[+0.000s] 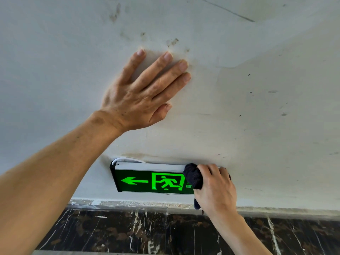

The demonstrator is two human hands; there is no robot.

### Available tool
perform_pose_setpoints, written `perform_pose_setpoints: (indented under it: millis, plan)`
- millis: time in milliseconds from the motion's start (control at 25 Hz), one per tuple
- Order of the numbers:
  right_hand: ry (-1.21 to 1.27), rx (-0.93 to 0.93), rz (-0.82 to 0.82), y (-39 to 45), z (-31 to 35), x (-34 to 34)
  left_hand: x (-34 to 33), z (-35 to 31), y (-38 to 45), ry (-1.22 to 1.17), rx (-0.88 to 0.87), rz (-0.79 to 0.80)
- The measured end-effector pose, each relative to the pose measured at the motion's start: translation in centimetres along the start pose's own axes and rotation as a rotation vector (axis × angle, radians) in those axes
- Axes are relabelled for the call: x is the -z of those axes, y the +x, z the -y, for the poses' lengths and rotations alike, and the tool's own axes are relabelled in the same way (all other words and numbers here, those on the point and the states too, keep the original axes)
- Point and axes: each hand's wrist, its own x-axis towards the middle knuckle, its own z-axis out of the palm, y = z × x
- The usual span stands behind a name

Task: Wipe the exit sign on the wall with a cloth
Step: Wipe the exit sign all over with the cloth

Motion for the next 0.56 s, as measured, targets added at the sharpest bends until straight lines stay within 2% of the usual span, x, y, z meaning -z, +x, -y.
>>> perform_pose_setpoints:
  millis: [280,560]
  plan:
    - [0.268,-0.079,0.129,-4.7,-1.8,-1.9,-0.1,0.0,-0.1,0.017,-0.002,0.004]
    - [0.86,-0.545,0.031,-5.8,-6.7,-2.5,-0.2,0.0,-0.2,0.029,0.004,-0.001]
